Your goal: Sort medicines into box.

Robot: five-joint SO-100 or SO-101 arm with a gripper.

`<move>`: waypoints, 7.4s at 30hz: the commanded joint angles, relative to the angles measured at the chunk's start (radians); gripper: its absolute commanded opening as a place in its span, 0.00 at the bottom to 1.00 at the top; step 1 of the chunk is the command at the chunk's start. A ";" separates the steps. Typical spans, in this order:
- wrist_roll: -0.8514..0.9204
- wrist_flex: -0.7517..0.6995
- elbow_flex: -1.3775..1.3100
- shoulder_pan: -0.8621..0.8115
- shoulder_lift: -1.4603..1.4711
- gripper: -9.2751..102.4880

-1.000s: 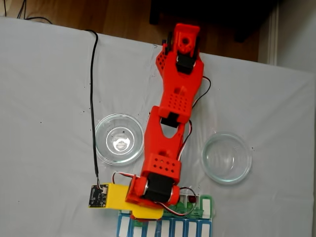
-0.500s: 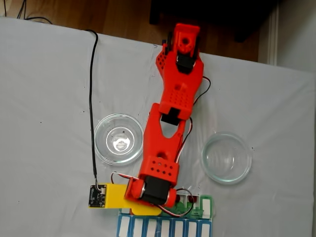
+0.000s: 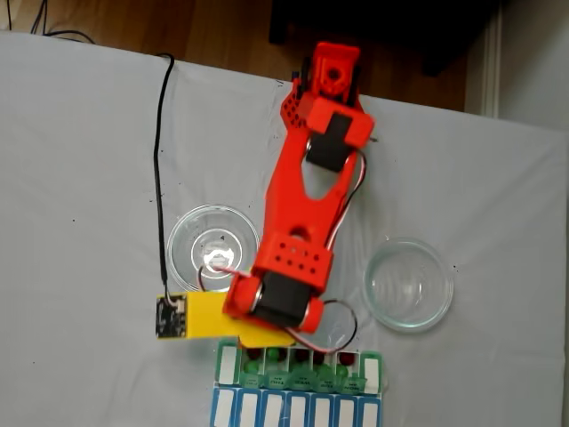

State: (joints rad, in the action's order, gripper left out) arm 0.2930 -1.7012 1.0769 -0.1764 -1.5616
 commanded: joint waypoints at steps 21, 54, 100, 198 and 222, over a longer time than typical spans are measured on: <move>-0.494 1.198 0.902 0.341 -0.686 0.10; -0.466 1.180 0.713 0.396 -0.230 0.10; -0.407 0.479 0.296 0.383 0.505 0.10; -0.479 1.071 0.781 0.347 -0.376 0.09; -0.477 1.410 0.911 0.209 -0.442 0.09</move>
State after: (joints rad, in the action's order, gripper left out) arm -0.2071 -0.2531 2.0724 0.0322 -1.9788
